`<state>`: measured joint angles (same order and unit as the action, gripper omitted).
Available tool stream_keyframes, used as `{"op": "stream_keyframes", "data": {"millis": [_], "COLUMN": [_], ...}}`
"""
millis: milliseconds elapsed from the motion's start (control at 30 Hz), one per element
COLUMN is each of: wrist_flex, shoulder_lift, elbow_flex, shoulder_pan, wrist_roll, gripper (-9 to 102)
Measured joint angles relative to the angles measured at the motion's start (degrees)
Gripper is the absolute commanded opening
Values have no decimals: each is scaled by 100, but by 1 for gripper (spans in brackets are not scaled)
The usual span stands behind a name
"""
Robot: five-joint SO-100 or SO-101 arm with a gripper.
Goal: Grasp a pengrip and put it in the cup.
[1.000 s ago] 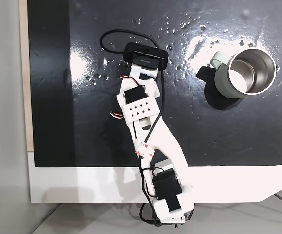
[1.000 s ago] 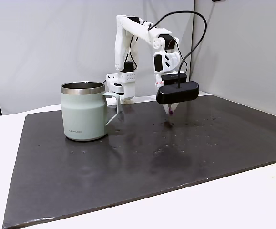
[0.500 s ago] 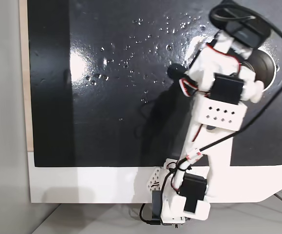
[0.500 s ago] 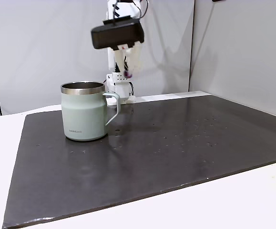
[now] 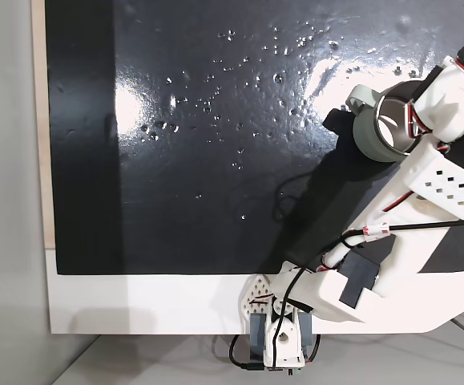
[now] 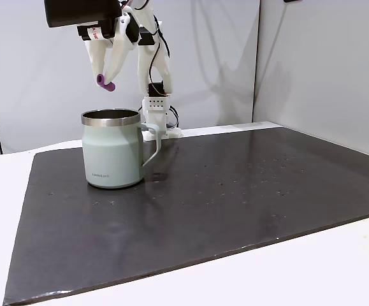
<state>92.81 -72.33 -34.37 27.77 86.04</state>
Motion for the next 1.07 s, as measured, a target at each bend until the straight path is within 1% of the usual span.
{"op": "stream_keyframes", "data": {"millis": [233,300,433,500,567,700,1067], "wrist_flex": [396,510,686,773,826,826,826], "shoulder_lift": [97,97,97,114,158,202,202], "elbow_flex": [114,114,114,114,114,114,114], "shoulder_pan": [62,62,62,62,62,62,62], "wrist_roll": [88,88,88,88,88,88,88], "gripper": [0,2,19,25,28,30,29]}}
